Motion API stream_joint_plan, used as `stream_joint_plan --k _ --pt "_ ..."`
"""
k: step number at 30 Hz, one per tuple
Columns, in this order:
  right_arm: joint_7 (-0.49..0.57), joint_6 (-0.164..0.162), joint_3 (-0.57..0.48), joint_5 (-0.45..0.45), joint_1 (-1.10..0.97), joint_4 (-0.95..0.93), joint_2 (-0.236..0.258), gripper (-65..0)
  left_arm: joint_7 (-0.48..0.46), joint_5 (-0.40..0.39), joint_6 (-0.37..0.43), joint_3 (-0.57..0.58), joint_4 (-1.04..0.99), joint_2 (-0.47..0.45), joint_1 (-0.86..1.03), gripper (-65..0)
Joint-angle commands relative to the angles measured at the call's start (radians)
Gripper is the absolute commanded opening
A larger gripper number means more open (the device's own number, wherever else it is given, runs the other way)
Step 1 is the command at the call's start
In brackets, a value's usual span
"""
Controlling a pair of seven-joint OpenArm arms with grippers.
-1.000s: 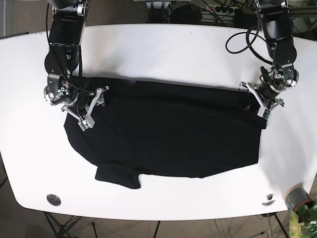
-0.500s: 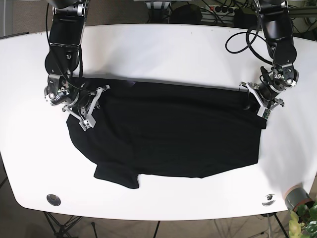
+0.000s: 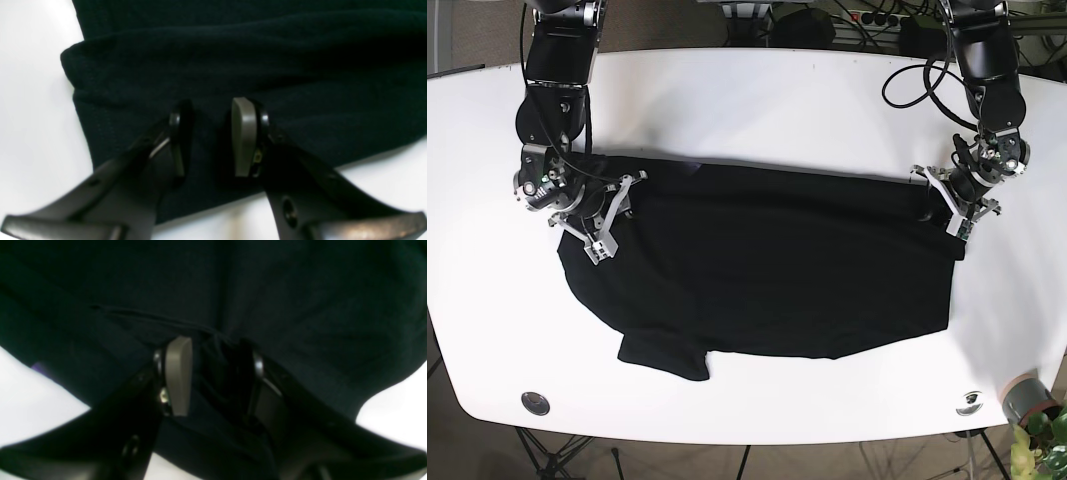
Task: Fold the T-shirt properly
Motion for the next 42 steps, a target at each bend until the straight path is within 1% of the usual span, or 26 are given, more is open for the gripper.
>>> stream_joint_plan --k 1,3,5,9,11,16,23,25,27,31,34,42 --pt "0.014 -0.002 0.005 0.008 0.021 0.021 0.012 -41.9 0.021 0.023 0.006 -0.003 0.004 -0.016 -0.008 -47.8" --pt "0.014 -0.002 0.005 0.007 0.021 0.019 0.012 -42.3 0.021 0.023 0.006 -0.003 0.004 -0.016 -0.008 -47.8" --pt "0.015 -0.002 0.005 0.007 0.021 0.018 0.012 -45.3 0.021 0.023 0.006 -0.003 0.004 -0.016 -0.008 -47.8" --pt "0.015 -0.002 0.005 0.007 0.025 -0.018 0.012 -58.0 0.021 0.023 0.006 -0.003 0.004 -0.016 -0.008 -47.8" --pt "0.015 -0.002 0.005 0.007 0.028 -0.028 0.012 -62.9 0.021 0.023 0.006 -0.003 0.004 -0.016 -0.008 -47.8" --pt "0.015 -0.002 0.005 0.007 0.024 0.008 0.012 -62.8 0.021 0.023 0.006 -0.003 0.004 -0.016 -0.008 -47.8" --pt "-0.011 -0.003 0.008 0.007 0.021 0.067 0.016 -62.8 0.021 0.023 0.006 -0.003 0.004 -0.016 -0.008 -47.8" --pt "-0.011 -0.003 0.029 0.005 0.022 0.076 0.018 -62.8 0.021 0.023 0.006 -0.003 0.004 -0.016 -0.008 -47.8" --pt "-0.011 -0.003 0.065 0.005 0.028 0.077 0.019 -62.8 0.021 0.023 0.006 -0.003 0.004 -0.016 -0.008 -47.8" --pt "-0.008 -0.003 0.097 0.005 0.050 0.071 0.022 -62.8 0.021 0.023 0.006 -0.003 0.004 -0.018 -0.006 -47.8" --pt "-0.005 -0.003 0.097 0.005 0.067 0.068 0.038 -62.8 0.021 0.023 0.006 0.000 0.004 -0.030 -0.006 -47.8" --pt "0.003 -0.003 0.097 0.005 0.111 0.044 0.050 -62.6 0.021 0.023 0.006 0.000 0.004 -0.031 -0.006 -47.8"
